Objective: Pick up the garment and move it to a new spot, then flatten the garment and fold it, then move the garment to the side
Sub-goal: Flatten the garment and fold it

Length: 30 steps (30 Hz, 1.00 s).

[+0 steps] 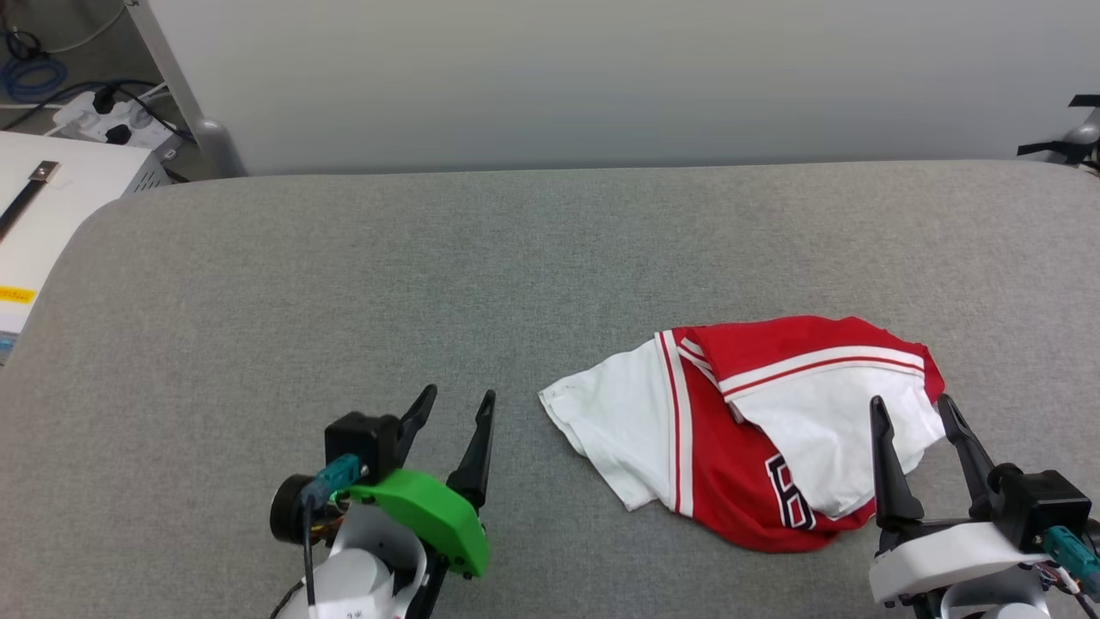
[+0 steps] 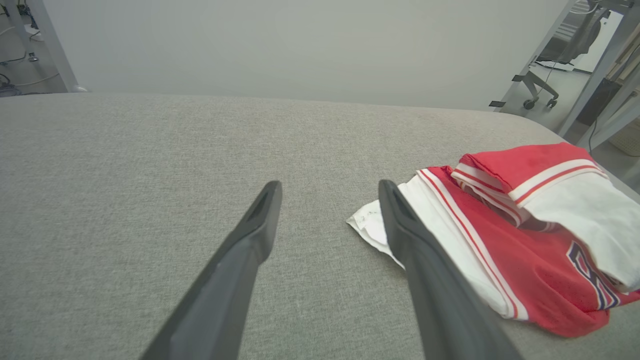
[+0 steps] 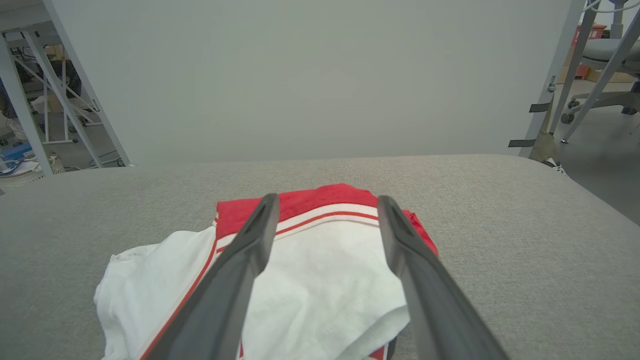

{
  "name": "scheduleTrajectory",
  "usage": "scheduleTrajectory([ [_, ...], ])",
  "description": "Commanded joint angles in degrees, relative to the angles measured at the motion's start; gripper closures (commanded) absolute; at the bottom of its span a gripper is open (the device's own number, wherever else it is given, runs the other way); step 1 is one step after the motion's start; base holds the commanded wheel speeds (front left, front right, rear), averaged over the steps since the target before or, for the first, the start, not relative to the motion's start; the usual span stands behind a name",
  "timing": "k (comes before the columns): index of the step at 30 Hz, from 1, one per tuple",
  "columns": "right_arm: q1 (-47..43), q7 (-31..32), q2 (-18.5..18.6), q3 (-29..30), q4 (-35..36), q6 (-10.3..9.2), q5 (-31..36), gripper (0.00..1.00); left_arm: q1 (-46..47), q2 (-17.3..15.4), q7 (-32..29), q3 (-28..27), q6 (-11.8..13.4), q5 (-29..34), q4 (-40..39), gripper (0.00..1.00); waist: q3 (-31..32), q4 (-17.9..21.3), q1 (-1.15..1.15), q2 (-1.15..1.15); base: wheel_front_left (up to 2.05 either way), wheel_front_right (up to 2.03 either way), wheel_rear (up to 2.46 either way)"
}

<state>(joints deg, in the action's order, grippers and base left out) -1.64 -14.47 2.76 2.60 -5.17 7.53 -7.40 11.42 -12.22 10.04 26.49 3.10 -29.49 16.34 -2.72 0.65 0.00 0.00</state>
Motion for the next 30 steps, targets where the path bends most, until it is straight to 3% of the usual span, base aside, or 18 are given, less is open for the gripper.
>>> scheduleTrajectory([
  [1,0.53,-0.52,0.11,-0.11,0.35,-0.04,-0.03,0.0,2.44,0.24,-1.68,0.19,-0.34,-0.49,-0.49,0.0,-1.11,0.55,0.0,0.0,0.0,0.0,0.0],
  [6,1.33,-0.52,0.11,-0.56,0.65,-0.04,0.29,0.0,7.56,-0.04,-14.5,2.71,-0.03,-1.24,-2.13,0.0,-3.63,1.37,0.0,0.0,0.0,0.0,0.0],
  [11,2.28,-0.52,0.11,-1.32,0.97,-0.04,0.43,0.0,12.51,-0.33,-31.45,5.2,2.5,-2.32,-3.82,0.0,-6.22,2.61,0.0,0.0,0.0,0.0,0.0],
  [15,3.2,-0.52,0.11,-2.2,1.29,-0.04,0.41,0.0,15.17,-0.92,-40.16,6.78,4.63,-1.82,-4.38,0.0,-8.22,3.93,0.0,0.0,0.0,0.0,0.0],
  [20,4.13,-0.52,0.11,-2.7,1.57,-0.04,0.32,0.0,16.75,-1.39,-43.23,7.08,6.15,-1.2,-2.46,0.0,-10.37,5.22,0.0,0.0,0.0,0.0,0.0],
  [30,5.03,-0.52,0.11,-3.1,1.83,-0.04,0.16,0.0,18.51,-0.48,-39.44,5.54,6.93,-1.54,4.77,0.0,-13.42,6.4,0.0,0.0,0.0,0.0,0.0],
])
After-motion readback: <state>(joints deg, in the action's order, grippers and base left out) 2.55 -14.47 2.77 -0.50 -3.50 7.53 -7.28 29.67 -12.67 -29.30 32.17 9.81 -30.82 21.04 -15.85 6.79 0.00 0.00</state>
